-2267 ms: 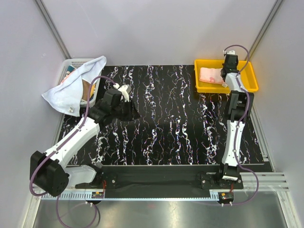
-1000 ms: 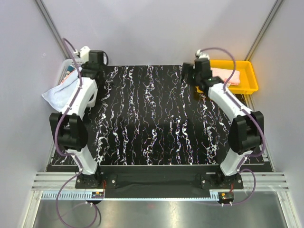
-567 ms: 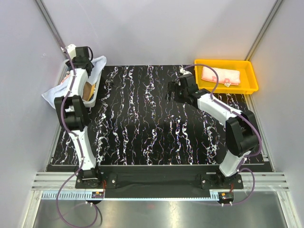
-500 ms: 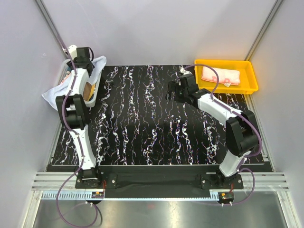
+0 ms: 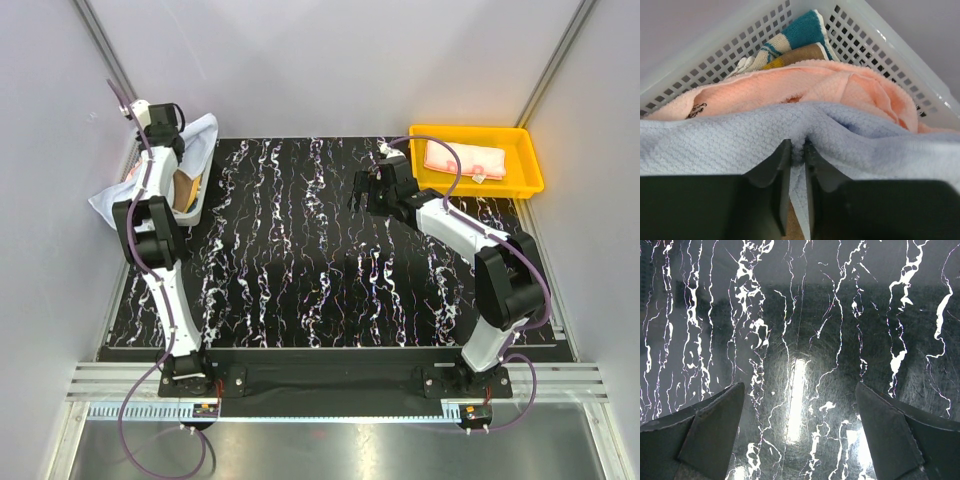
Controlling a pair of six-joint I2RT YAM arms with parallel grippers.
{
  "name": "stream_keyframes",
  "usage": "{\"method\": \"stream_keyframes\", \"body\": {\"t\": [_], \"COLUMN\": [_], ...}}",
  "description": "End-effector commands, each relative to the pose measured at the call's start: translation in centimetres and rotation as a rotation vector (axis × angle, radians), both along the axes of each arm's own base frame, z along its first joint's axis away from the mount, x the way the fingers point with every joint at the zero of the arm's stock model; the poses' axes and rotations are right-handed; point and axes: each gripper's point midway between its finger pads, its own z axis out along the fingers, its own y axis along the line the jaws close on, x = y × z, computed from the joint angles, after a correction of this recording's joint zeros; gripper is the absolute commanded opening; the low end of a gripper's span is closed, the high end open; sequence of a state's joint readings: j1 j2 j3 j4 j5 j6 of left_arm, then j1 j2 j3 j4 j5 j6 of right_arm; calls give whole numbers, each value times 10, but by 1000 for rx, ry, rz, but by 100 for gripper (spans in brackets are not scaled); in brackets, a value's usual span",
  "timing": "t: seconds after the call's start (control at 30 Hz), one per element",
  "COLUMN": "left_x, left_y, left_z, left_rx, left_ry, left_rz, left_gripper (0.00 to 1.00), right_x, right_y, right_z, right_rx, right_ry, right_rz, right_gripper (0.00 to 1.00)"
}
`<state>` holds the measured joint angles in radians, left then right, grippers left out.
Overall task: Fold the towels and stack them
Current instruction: Grab crumpled towel, then move the towel to the center of the board
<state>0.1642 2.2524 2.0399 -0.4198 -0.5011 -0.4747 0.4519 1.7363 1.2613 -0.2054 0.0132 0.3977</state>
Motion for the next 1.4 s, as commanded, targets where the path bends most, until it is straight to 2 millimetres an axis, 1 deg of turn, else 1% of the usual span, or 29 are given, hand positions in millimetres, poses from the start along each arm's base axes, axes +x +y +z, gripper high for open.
{"method": "stream_keyframes", "body": {"t": [0.0, 0.07, 0.13, 0.17, 0.23, 0.27, 0.33, 0.37, 0.4, 0.43, 0.53, 0.57, 0.63, 0.67, 0.7, 0.73, 0.8, 0.83, 0.87, 0.9, 0.97, 1.07, 1.1, 1.13, 1.17, 1.2, 1.23, 1.27, 1.37], "left_x": [7, 7, 3, 2, -9, -12, -29, -33, -40, -52, -75, -92, -109, -127, -136, -151, -175, -184, -196, -204, -214, -220, -225, -228, -240, -246, -251, -262, -273], "left_y": [5, 0, -9, -19, -30, -44, -61, -76, -86, -100, -137, -159, -185, -213, -226, -257, -280, -291, -313, -320, -337, -353, -357, -361, -367, -369, -370, -365, -358], "left_z": [42, 59, 89, 98, 132, 145, 174, 180, 178, 206, 218, 239, 238, 255, 253, 258, 273, 270, 269, 267, 245, 190, 148, 130, 81, 61, 49, 18, 3], "left_rx": [24, 17, 8, 10, 36, 41, 50, 52, 53, 62, 69, 63, 41, 14, 7, -17, -44, -56, -91, -144, -212, -350, -361, -387, -418, -438, -453, -451, -414], "left_ry": [-117, -168, -242, -262, -329, -354, -419, -430, -425, -485, -501, -547, -550, -595, -594, -605, -644, -630, -625, -631, -572, -471, -386, -358, -258, -221, -209, -147, -109], "left_rz": [1, -11, -43, -59, -83, -105, -133, -150, -166, -192, -236, -266, -304, -362, -383, -440, -484, -495, -539, -545, -580, -567, -580, -593, -617, -631, -639, -637, -662], "left_gripper": [12, 8, 0, 0, 0, 0, 0, 0, 0, 0, 0, 0, 0, 0, 0, 0, 0, 0, 0, 0, 0, 12, 21, 33, 37, 38, 42, 45, 50], "right_x": [3, 3, 3, 3, 4, 5, 5, 5, 5, 5, 3, 2, 0, -2, -4, -8, -12, -15, -17, -19, -21, -24, -26, -30, -33, -40, -45, -49, -67], "right_y": [8, 8, 7, 8, 7, 6, 6, 6, 6, 6, 4, 3, 0, -2, -3, -6, -9, -9, -10, -9, -10, -11, -12, -13, -15, -19, -21, -23, -27], "right_z": [17, 16, 17, 19, 21, 22, 24, 27, 28, 31, 35, 42, 47, 56, 60, 69, 76, 79, 87, 90, 94, 88, 83, 74, 67, 50, 43, 34, -2], "right_rx": [25, 22, 17, 18, 14, 12, 13, 17, 19, 26, 31, 34, 37, 45, 52, 61, 71, 77, 91, 97, 98, 91, 88, 87, 81, 69, 65, 61, 49], "right_ry": [-54, -54, -57, -62, -69, -73, -80, -84, -87, -94, -98, -114, -116, -135, -139, -155, -164, -166, -180, -180, -182, -158, -143, -121, -106, -63, -48, -31, 48], "right_rz": [11, 9, 10, 10, 8, 3, 0, 3, 3, 0, -11, -16, -25, -33, -40, -42, -51, -50, -50, -48, -47, -50, -51, -56, -61, -74, -82, -90, -104], "right_gripper": [98, 98, 98, 98, 98, 98, 98, 98, 98, 98, 98, 98, 98, 98, 98, 98, 98, 98, 98, 98, 98, 99, 99, 99, 99, 99, 99, 99, 98]}}
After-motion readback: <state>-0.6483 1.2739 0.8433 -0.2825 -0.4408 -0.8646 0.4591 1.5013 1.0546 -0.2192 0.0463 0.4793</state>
